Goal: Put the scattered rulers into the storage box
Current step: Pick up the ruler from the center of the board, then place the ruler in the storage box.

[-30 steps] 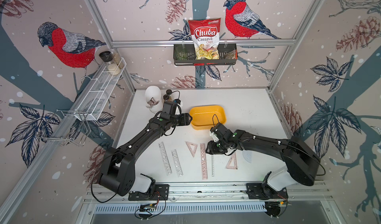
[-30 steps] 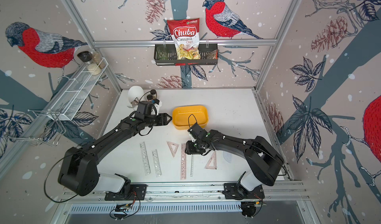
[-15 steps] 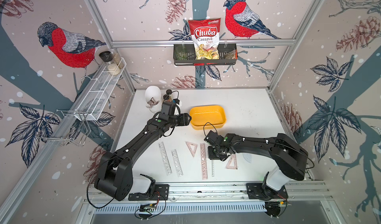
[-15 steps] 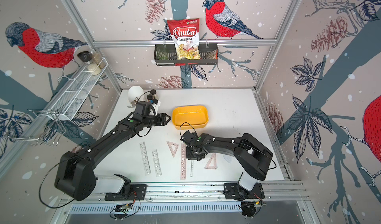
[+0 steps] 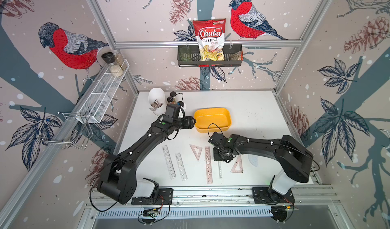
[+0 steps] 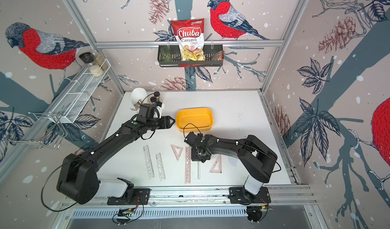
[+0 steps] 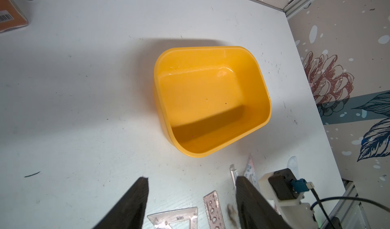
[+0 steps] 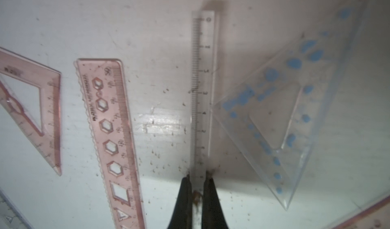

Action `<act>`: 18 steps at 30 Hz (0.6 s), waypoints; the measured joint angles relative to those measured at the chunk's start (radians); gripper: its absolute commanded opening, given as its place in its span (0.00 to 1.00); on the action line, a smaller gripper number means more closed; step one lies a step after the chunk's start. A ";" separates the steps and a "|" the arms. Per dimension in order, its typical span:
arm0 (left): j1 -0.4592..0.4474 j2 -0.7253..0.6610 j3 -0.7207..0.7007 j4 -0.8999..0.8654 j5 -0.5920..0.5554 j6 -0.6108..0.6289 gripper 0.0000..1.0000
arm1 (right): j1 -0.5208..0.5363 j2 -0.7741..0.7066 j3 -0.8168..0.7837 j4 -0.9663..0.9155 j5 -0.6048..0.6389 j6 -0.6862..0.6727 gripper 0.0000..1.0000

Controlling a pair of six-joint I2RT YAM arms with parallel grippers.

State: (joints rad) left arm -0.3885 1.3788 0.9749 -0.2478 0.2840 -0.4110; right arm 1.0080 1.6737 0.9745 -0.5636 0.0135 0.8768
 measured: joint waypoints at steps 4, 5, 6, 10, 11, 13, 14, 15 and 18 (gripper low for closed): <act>0.000 0.000 0.003 0.000 0.000 0.000 0.70 | -0.041 -0.025 0.058 -0.026 0.003 -0.056 0.00; 0.000 0.000 0.005 -0.001 0.000 -0.001 0.69 | -0.061 -0.029 0.083 -0.037 0.004 -0.078 0.00; 0.000 0.002 0.007 0.000 0.000 -0.001 0.70 | -0.087 -0.031 0.116 -0.045 0.007 -0.105 0.00; 0.002 0.013 0.023 -0.008 0.000 -0.002 0.70 | -0.205 -0.002 0.297 -0.064 0.037 -0.245 0.00; 0.003 0.016 0.033 -0.008 0.000 -0.002 0.70 | -0.229 0.014 0.343 -0.064 0.045 -0.282 0.00; 0.006 0.021 0.050 -0.002 0.001 -0.005 0.69 | -0.280 0.061 0.443 -0.053 0.069 -0.380 0.00; 0.008 0.025 0.055 -0.002 0.000 -0.005 0.69 | -0.297 0.081 0.478 -0.046 0.074 -0.420 0.00; 0.010 0.032 0.060 -0.002 0.001 -0.009 0.70 | -0.318 0.113 0.526 -0.043 0.079 -0.470 0.00; 0.021 0.054 0.074 -0.004 0.003 -0.010 0.69 | -0.368 0.230 0.695 -0.045 0.076 -0.601 0.00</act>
State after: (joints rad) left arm -0.3672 1.4326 1.0485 -0.2516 0.2874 -0.4213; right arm 0.6403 1.9038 1.6695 -0.6083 0.0895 0.2756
